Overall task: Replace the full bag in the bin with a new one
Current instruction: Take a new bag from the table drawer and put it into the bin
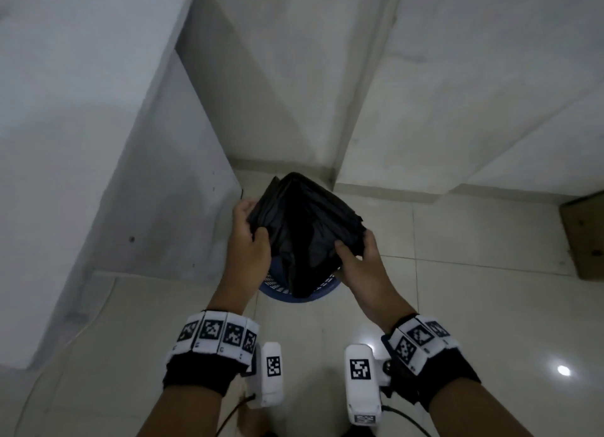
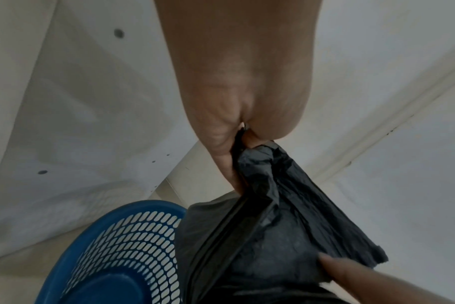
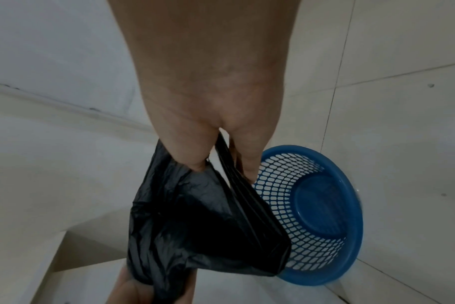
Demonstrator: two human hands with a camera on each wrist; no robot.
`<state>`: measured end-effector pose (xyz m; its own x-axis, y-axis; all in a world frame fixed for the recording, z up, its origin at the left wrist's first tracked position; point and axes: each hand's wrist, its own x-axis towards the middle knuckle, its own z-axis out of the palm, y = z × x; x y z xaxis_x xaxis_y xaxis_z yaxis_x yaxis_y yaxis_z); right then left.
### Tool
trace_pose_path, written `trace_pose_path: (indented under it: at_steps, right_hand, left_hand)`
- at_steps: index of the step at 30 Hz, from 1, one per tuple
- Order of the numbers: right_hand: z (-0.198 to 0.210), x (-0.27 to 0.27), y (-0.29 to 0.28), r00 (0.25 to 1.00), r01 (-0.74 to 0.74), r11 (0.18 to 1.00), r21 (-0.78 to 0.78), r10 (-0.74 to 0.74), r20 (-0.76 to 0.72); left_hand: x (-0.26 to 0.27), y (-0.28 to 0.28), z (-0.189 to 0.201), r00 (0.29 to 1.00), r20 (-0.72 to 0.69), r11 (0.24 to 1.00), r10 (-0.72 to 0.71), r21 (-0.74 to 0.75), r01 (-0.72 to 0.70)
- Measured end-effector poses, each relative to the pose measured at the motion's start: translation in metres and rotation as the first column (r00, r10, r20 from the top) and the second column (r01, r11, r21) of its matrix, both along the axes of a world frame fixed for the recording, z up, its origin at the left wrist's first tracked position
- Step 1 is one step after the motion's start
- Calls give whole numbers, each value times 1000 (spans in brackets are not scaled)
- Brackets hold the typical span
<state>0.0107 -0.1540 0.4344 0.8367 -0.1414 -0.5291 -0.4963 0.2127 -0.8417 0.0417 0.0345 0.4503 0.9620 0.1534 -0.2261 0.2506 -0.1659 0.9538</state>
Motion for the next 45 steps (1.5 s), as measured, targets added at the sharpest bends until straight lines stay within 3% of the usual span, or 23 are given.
trace_pose_path:
  at_steps: [5,8,12,14,16,18,20,25,27,28,31,34,36,38,41,45]
  right_hand:
    - [-94,11,5,998,-51,994,-100,55,40]
    - [-142,25,9,985,-116,977,-179,136,102]
    - [-178,49,9,954,-234,931,-281,276,119]
    - [-187,63,6,926,-313,892,-326,363,105]
    - [-195,81,-4,881,-300,780,-549,447,153]
    - [-196,97,-15,826,-254,637,-728,534,179]
    - [-192,111,-22,779,-249,544,-801,604,168]
    - [-171,126,-35,603,-266,449,-853,768,216]
    - [-164,128,-39,564,-244,398,-884,800,205]
    - [-161,129,-41,568,-213,408,-888,791,227]
    - [-157,128,-41,605,-114,540,-834,703,373]
    - [-154,124,-40,608,-78,583,-808,671,425]
    - [-153,121,-40,613,-102,552,-827,690,385]
    - [-156,120,-40,629,-88,466,-880,711,314]
    - [-156,120,-41,645,48,346,-937,706,294]
    - [-152,118,-57,638,134,327,-936,694,334]
  left_hand:
    - [15,15,-76,979,22,977,-204,67,202]
    - [23,17,-127,979,54,976,-195,112,188]
    - [35,15,-175,978,97,982,-187,52,182]
    - [45,19,-191,963,173,972,-205,152,180]
    - [55,24,-202,943,234,952,-238,250,178]
    - [64,28,-205,934,249,942,-256,281,183]
    - [71,33,-203,929,259,934,-264,309,179]
    - [74,47,-189,890,385,942,-245,312,124]
    - [75,50,-182,877,413,939,-246,326,110]
    - [75,51,-179,878,408,939,-251,323,118]
    - [75,50,-173,883,395,940,-253,316,128]
    - [73,45,-163,884,406,950,-231,292,114]
    - [71,41,-157,882,421,959,-210,264,103]
    - [72,38,-157,885,428,967,-183,242,83]
    - [69,32,-162,882,419,951,-215,296,91]
    - [70,31,-169,885,399,901,-241,430,51]
